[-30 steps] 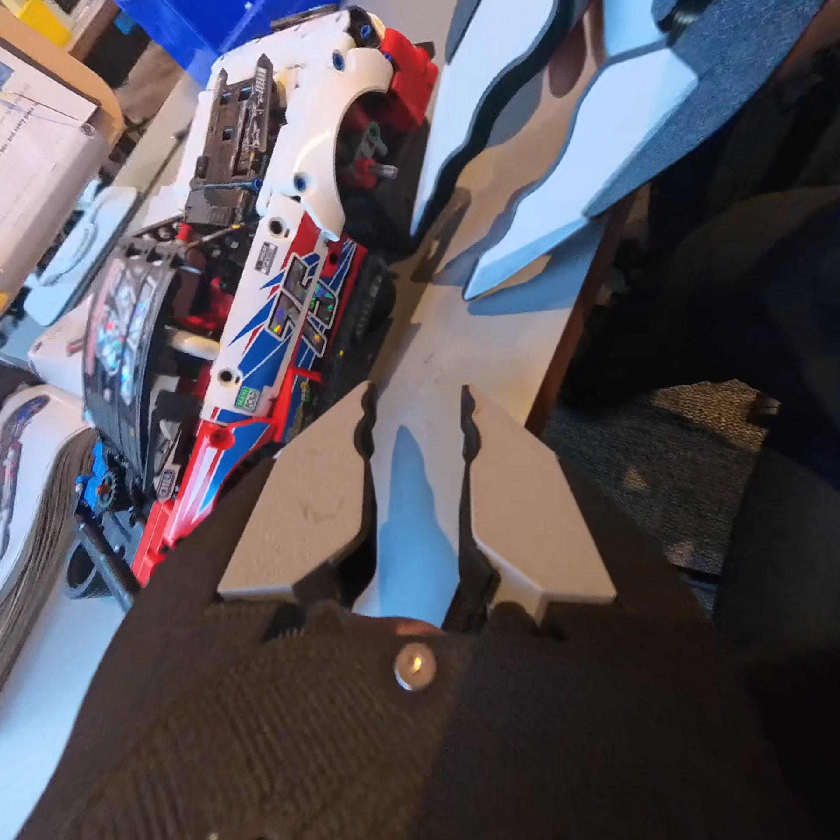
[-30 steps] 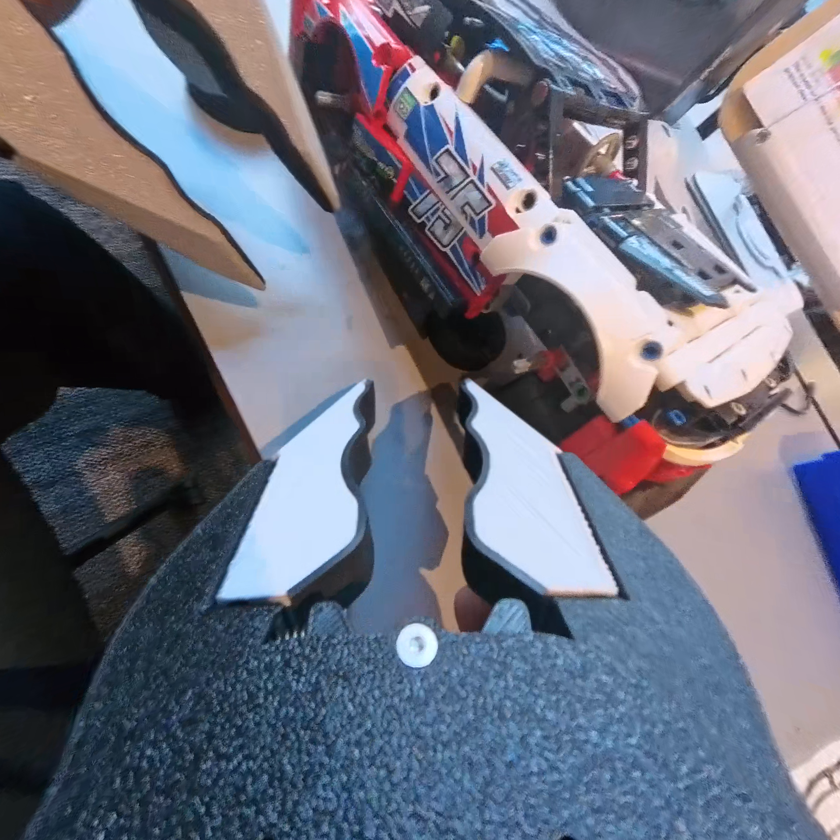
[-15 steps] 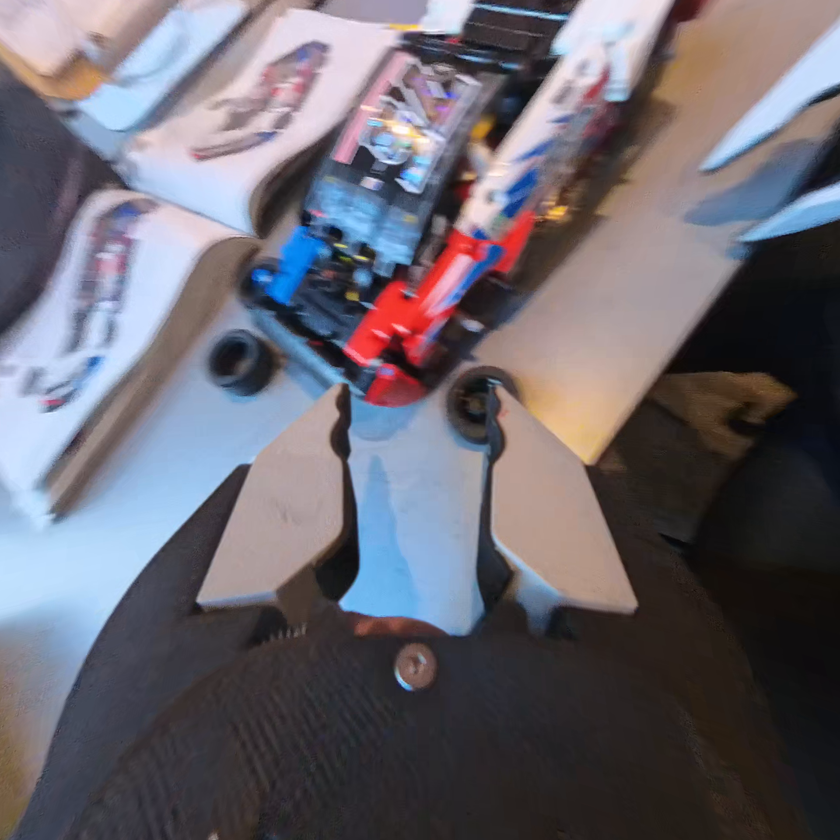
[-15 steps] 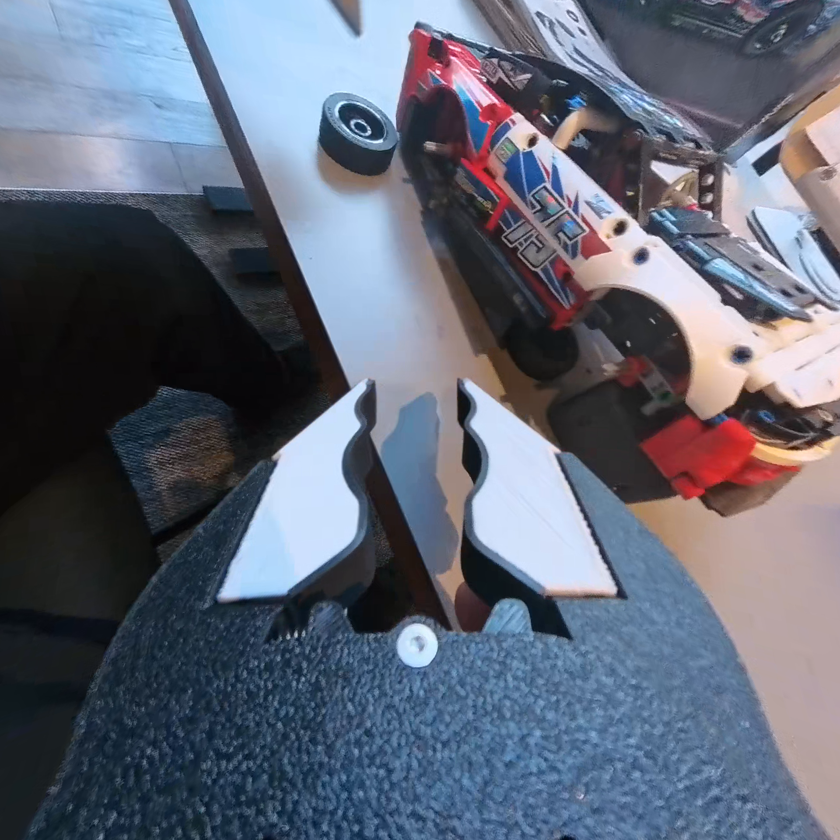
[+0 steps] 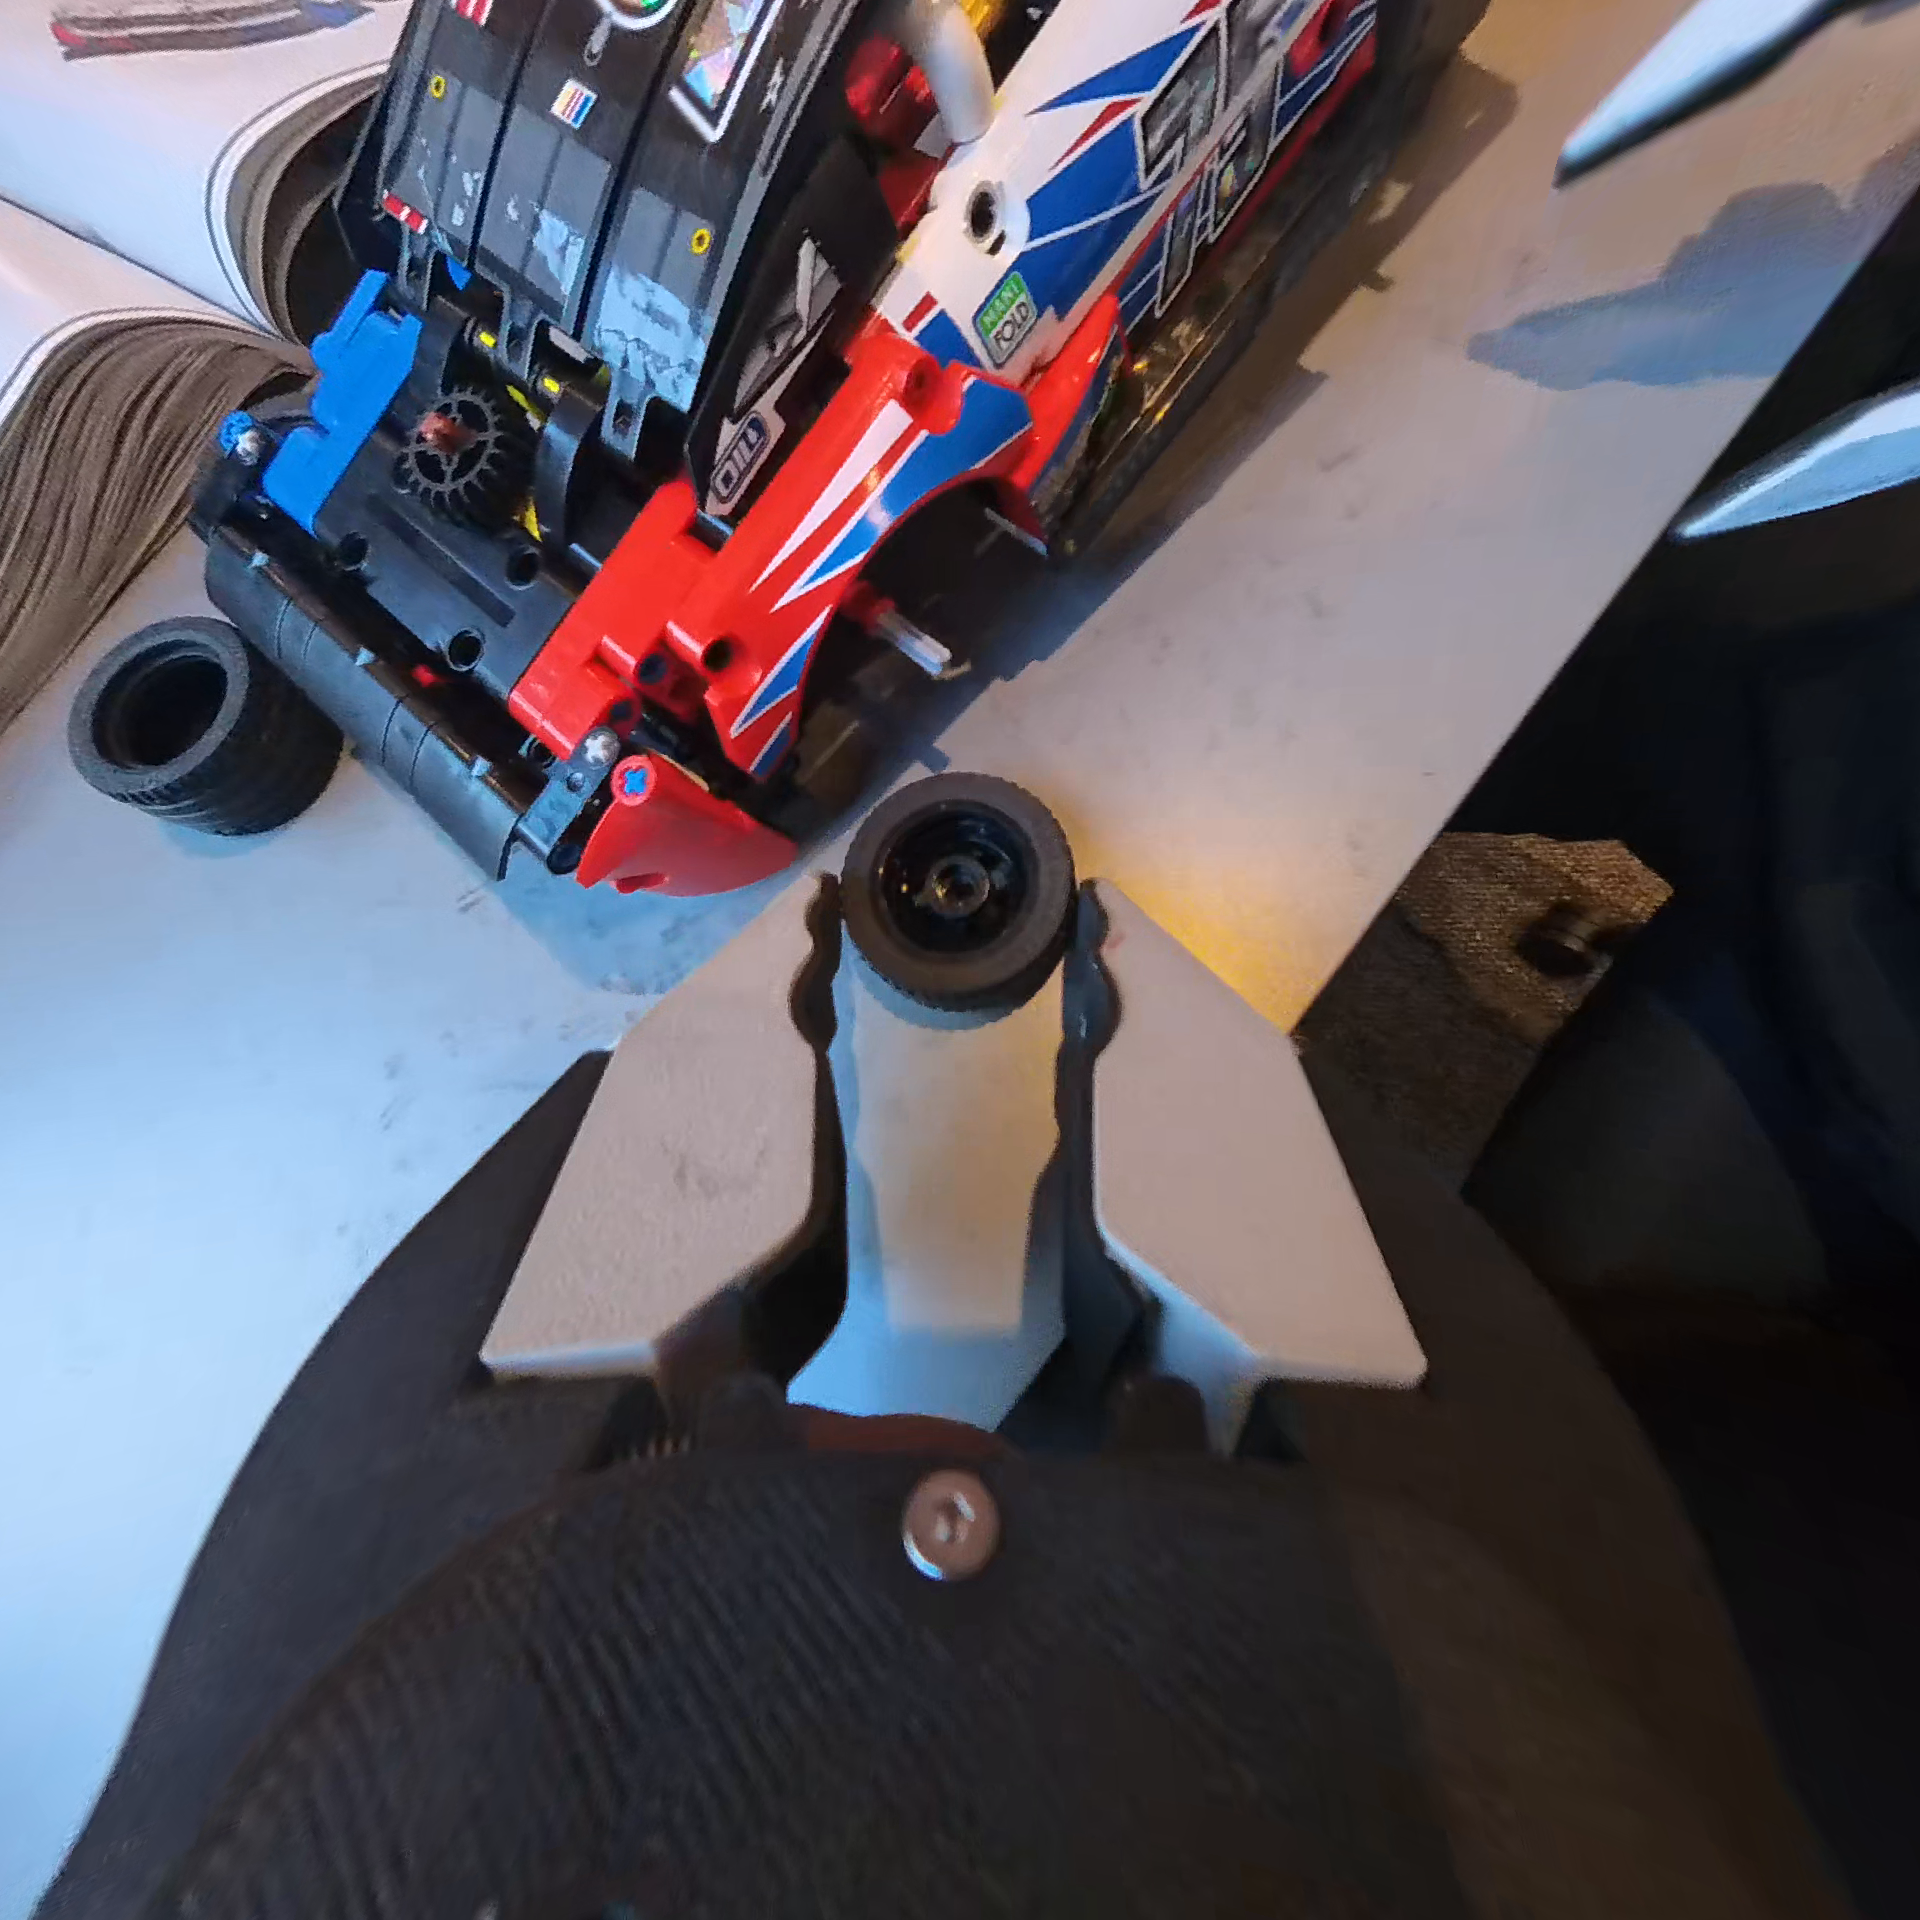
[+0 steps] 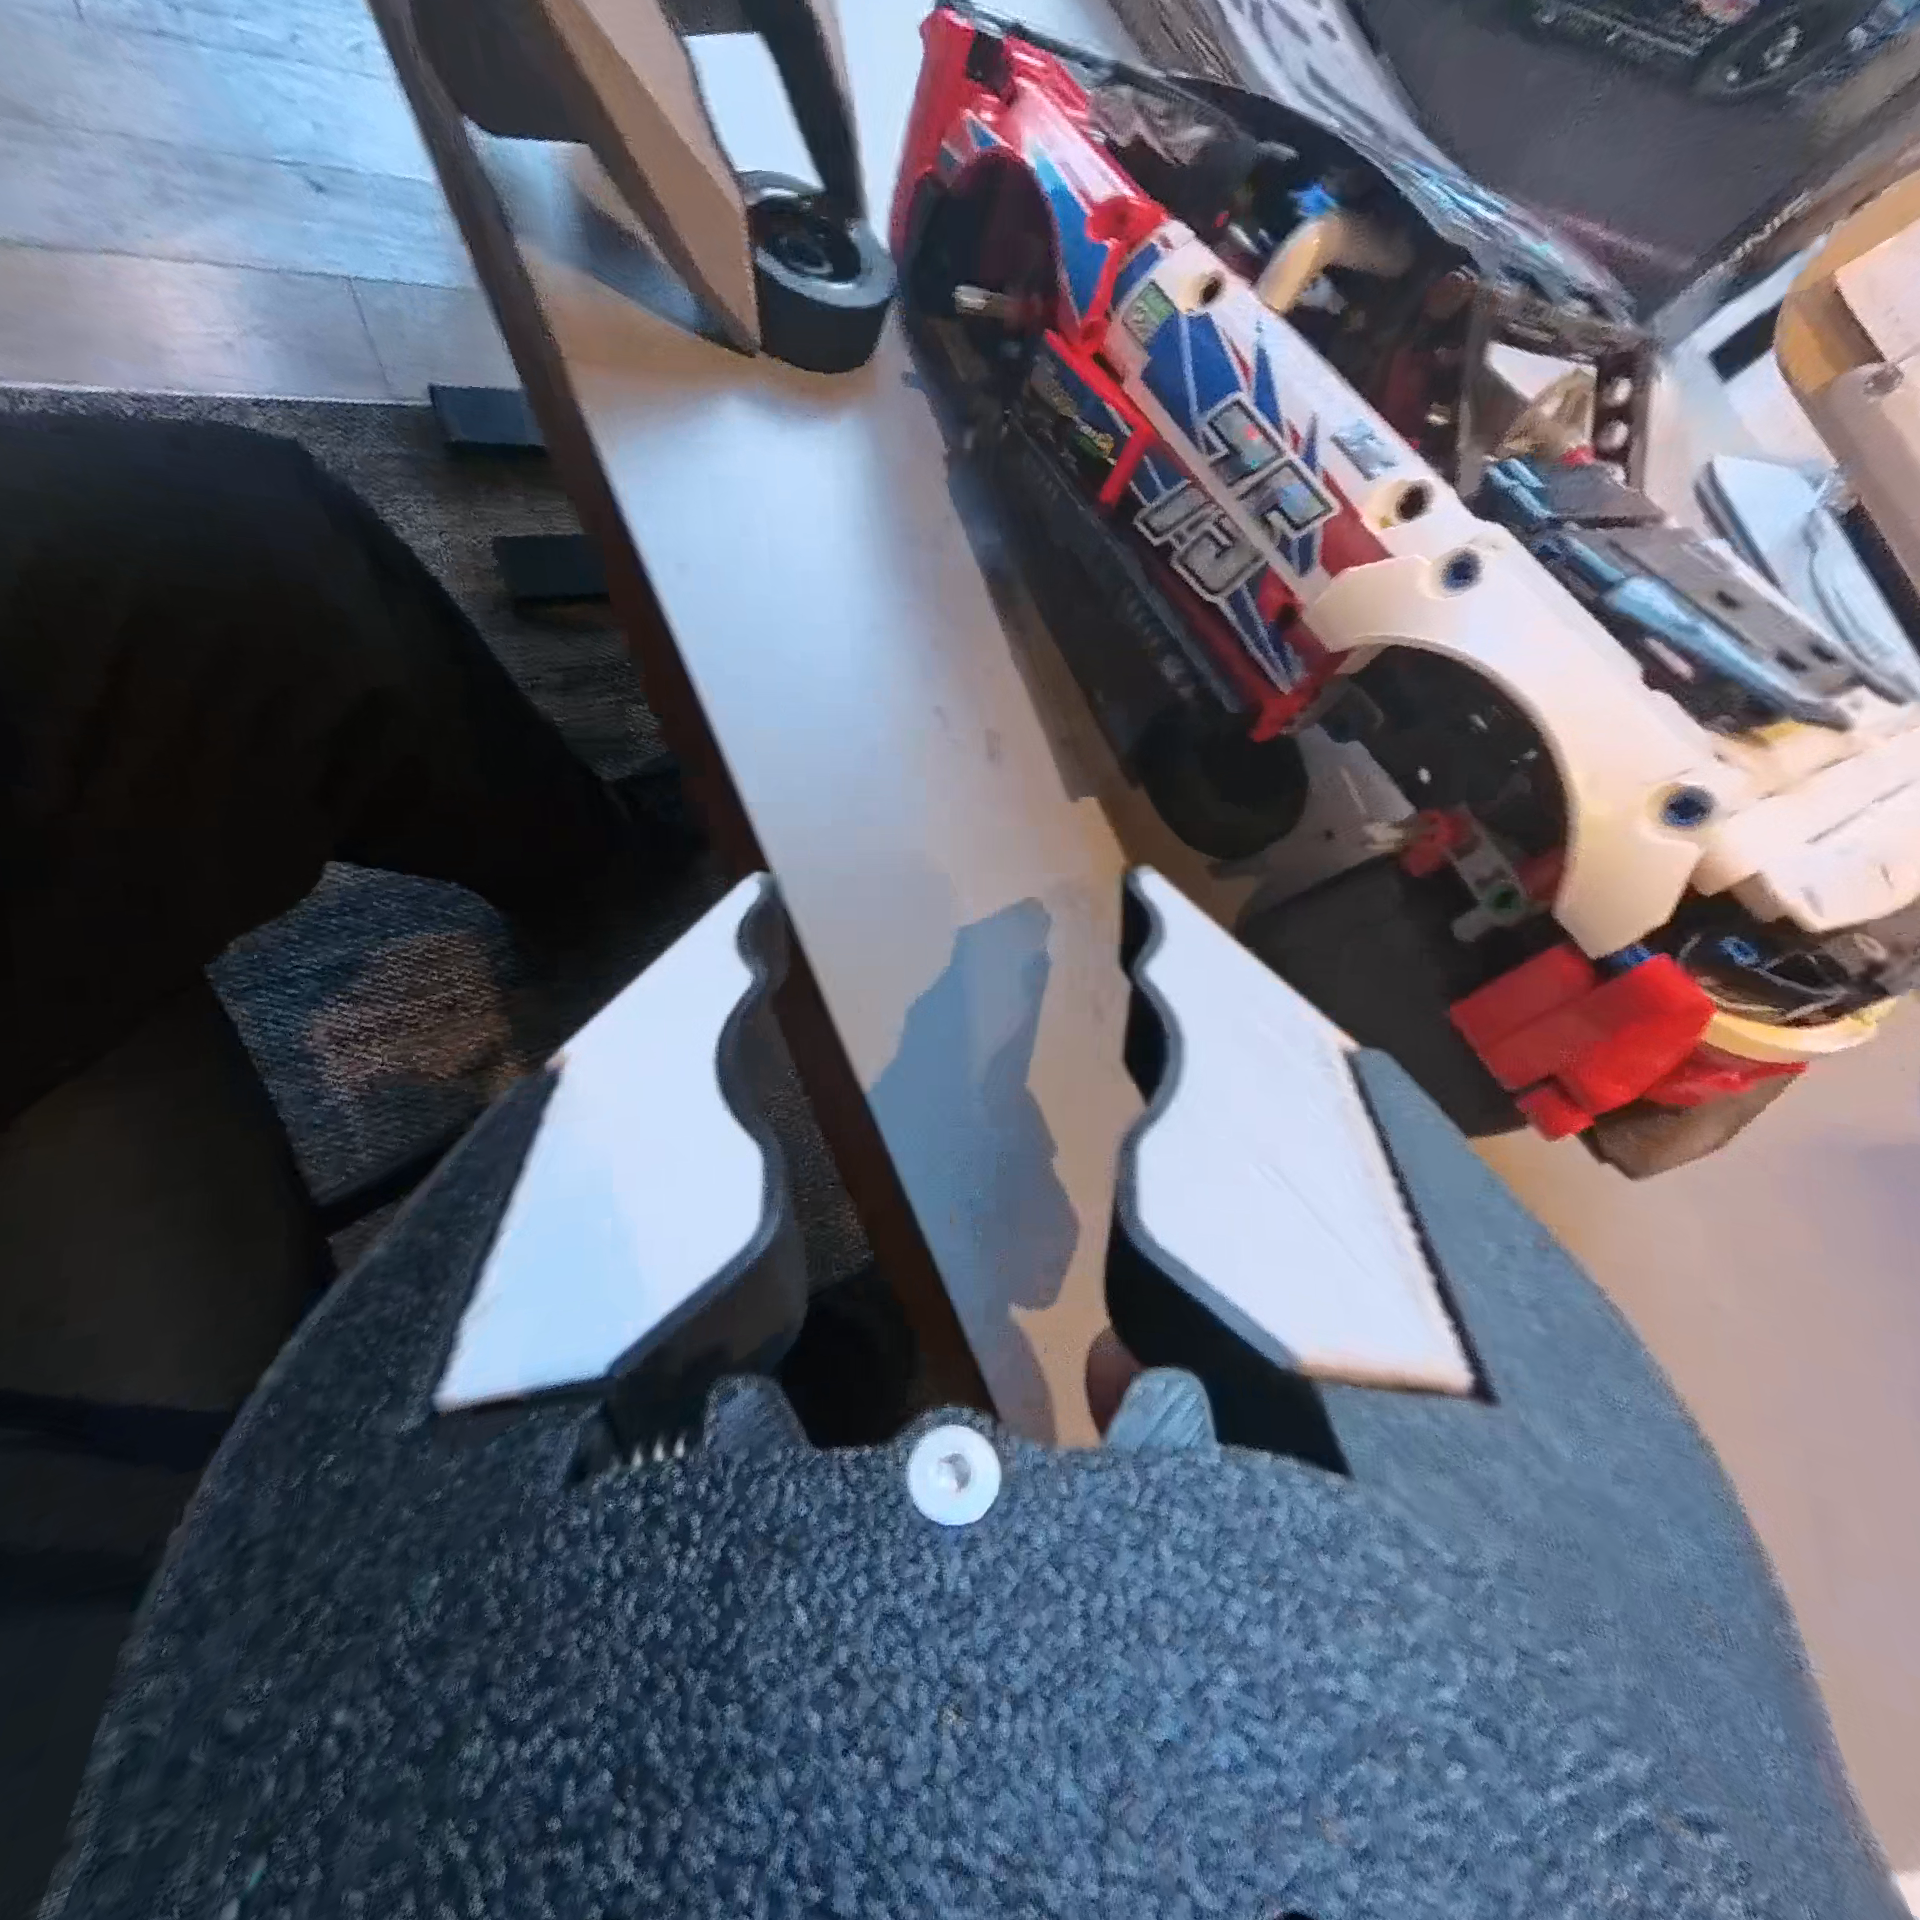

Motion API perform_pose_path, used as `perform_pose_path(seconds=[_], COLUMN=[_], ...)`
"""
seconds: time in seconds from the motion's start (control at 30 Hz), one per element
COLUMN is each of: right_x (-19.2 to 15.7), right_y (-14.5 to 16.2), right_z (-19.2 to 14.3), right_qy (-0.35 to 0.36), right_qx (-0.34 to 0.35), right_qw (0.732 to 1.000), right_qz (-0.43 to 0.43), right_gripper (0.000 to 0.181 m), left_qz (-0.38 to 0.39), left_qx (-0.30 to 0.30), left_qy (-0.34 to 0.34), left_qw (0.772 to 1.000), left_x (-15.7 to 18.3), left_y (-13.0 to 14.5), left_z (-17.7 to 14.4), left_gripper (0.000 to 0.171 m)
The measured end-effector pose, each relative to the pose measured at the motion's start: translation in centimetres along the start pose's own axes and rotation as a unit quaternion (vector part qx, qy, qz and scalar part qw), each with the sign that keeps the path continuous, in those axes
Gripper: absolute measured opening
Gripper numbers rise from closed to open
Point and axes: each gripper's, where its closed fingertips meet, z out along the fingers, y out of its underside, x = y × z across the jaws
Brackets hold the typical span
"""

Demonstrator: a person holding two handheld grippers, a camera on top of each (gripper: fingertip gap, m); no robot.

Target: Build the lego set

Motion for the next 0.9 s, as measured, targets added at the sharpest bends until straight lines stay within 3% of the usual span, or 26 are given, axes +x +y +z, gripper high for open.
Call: perform_pose_path(seconds=[0.07, 0.2, 0.33, 0.43, 0.5, 0.53, 0.63, 0.73, 0.9], right_x=[0.7, 1.8, 0.8, 0.1, -0.8, -1.4, -1.7, -1.1, -1.2], right_y=[0.0, -0.1, -0.9, -1.0, -0.7, -0.2, 0.8, 1.7, 1.8], right_z=[0.2, 1.1, 1.1, 1.0, 1.2, 1.3, 2.2, 3.4, 4.0], right_qy=[-0.012, -0.031, -0.052, -0.07, -0.123, -0.156, -0.174, -0.142, -0.148], right_qx=[-0.001, -0.006, 0.013, 0.015, 0.005, -0.016, -0.069, -0.105, -0.112], right_qw=[1.0, 0.998, 0.999, 0.996, 0.991, 0.987, 0.981, 0.981, 0.978], right_qz=[0.022, 0.058, 0.001, -0.05, -0.045, -0.038, -0.044, -0.074, -0.094], right_gripper=[0.073, 0.077, 0.096, 0.112, 0.123, 0.132, 0.155, 0.155, 0.154], left_qz=[0.0, 0.011, 0.039, 0.04, 0.03, 0.033, 0.075, 0.106, 0.161], left_qx=[0.0, -0.005, -0.003, 0.04, 0.081, 0.089, 0.078, 0.086, 0.056], left_qy=[0.0, -0.025, -0.048, -0.035, -0.01, 0.0, -0.017, -0.002, -0.021], left_qw=[1.0, 1.0, 0.998, 0.998, 0.996, 0.995, 0.994, 0.991, 0.985], left_x=[0.0, -1.1, -1.7, -1.6, -1.7, -1.9, -3.2, -2.4, -2.3], left_y=[0.0, 0.0, -0.3, -2.4, -4.6, -5.6, -7.4, -9.1, -8.8], left_z=[0.0, 0.1, -0.7, -2.3, -3.1, -3.2, -1.9, 0.0, 2.8], left_gripper=[0.042, 0.042, 0.046, 0.048, 0.072, 0.076, 0.101, 0.104, 0.104])
